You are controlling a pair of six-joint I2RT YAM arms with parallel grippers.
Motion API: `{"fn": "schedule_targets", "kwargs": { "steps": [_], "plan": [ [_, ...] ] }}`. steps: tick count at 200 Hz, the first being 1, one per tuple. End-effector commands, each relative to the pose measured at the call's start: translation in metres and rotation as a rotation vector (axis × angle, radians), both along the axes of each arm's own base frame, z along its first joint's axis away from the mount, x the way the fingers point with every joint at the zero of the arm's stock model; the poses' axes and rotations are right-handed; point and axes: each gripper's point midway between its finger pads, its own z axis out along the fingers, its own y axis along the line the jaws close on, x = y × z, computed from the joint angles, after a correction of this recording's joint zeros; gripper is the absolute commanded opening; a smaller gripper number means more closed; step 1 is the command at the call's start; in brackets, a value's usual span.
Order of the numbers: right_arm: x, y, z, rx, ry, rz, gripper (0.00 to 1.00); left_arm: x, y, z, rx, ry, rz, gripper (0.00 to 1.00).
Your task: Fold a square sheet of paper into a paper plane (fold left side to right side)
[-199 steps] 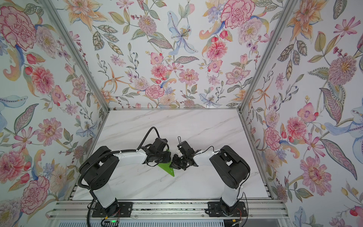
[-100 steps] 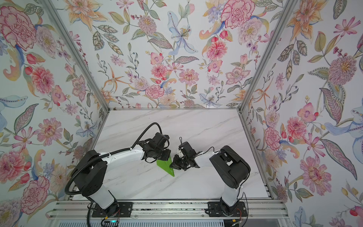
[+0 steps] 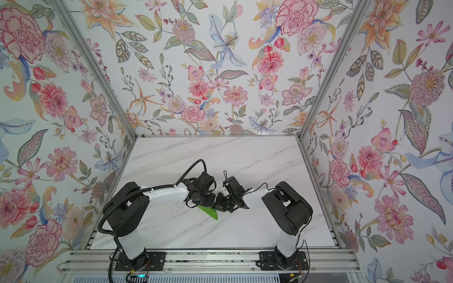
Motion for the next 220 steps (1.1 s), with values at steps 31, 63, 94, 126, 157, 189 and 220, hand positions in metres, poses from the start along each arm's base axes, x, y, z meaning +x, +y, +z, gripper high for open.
{"fn": "schedule_targets", "kwargs": {
  "steps": [31, 63, 94, 126, 157, 189, 220],
  "plan": [
    [-0.006, -0.02, -0.009, -0.13, 0.034, -0.009, 0.02, -0.017, 0.025, -0.035, 0.073, 0.076, 0.052, 0.0],
    [0.003, -0.002, 0.015, -0.033, -0.002, -0.008, 0.0, -0.02, 0.025, -0.038, 0.035, 0.086, 0.083, 0.0],
    [0.005, 0.01, 0.022, 0.036, -0.002, 0.0, 0.0, -0.021, 0.027, -0.041, 0.036, 0.092, 0.09, 0.0],
    [0.001, 0.015, 0.012, 0.049, 0.023, 0.0, 0.0, -0.022, 0.029, -0.044, 0.044, 0.095, 0.093, 0.0],
    [-0.012, 0.0, -0.012, -0.024, 0.073, -0.008, 0.0, -0.022, 0.032, -0.048, 0.059, 0.1, 0.09, 0.0],
    [-0.03, -0.017, -0.03, -0.076, 0.115, -0.014, 0.0, -0.022, 0.035, -0.05, 0.068, 0.102, 0.091, 0.0],
    [-0.044, -0.029, -0.037, -0.106, 0.131, -0.016, 0.0, -0.021, 0.037, -0.052, 0.073, 0.105, 0.091, 0.0]
  ]
}}
